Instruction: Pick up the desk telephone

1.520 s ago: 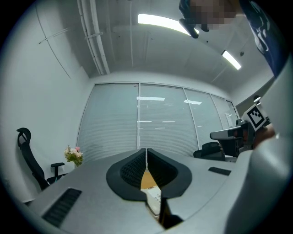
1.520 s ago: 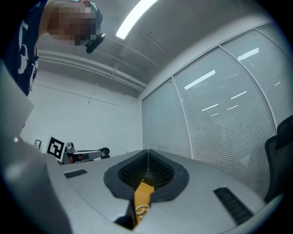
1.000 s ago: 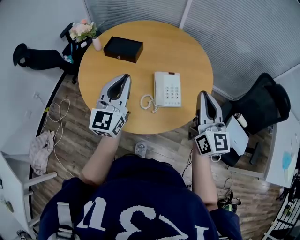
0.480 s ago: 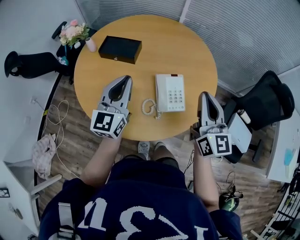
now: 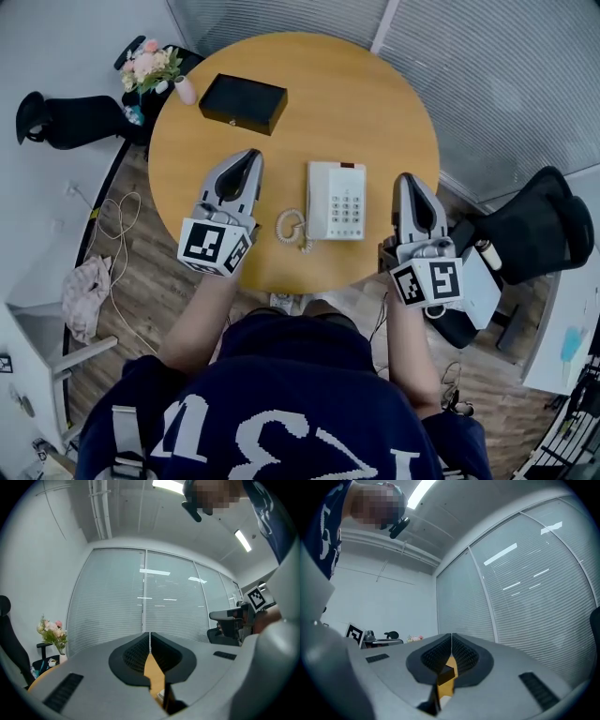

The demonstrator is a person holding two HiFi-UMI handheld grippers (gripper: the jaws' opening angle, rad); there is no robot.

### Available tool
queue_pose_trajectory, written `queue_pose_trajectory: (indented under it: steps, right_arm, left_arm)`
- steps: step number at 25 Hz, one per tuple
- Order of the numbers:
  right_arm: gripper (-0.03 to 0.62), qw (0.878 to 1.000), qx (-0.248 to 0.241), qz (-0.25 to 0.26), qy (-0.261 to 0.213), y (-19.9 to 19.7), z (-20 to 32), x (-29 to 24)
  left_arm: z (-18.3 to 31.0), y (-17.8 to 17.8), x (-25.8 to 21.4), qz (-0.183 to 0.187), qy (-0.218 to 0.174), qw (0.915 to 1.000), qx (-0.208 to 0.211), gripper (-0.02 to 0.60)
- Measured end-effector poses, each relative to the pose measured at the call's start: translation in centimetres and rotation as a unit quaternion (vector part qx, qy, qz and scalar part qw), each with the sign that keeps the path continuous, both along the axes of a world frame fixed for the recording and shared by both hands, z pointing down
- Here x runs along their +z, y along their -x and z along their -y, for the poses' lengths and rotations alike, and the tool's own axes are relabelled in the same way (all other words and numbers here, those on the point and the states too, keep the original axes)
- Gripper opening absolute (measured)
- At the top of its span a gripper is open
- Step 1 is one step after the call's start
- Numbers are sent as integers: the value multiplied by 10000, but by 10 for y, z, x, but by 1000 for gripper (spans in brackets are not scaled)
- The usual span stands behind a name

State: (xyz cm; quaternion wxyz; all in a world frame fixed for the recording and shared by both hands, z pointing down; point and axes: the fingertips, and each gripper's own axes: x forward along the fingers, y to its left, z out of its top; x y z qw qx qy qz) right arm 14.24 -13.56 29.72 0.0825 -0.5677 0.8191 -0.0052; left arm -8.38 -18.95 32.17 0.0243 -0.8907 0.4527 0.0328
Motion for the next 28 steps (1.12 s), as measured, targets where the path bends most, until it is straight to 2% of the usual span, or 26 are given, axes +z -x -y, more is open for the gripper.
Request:
queue_pose_trajectory:
  steps: [6, 12, 18, 28]
  right_arm:
    - [29, 9991, -406, -13, -152, -16, 31, -6]
    - [29, 9982, -561, 29, -227, -27, 50, -7]
    - [31, 9987, -496, 134, 2, -24, 57, 2]
    - [31, 9993, -309, -24, 203, -24, 64, 18]
  left_arm:
    - [16, -19, -4, 9, -111, 9995, -304, 22]
    - [25, -21, 1, -47, -15, 9985, -549, 23]
    - [31, -20, 4, -71, 87, 9987, -500, 23]
    - [46, -23, 29, -133, 317, 9988, -355, 23]
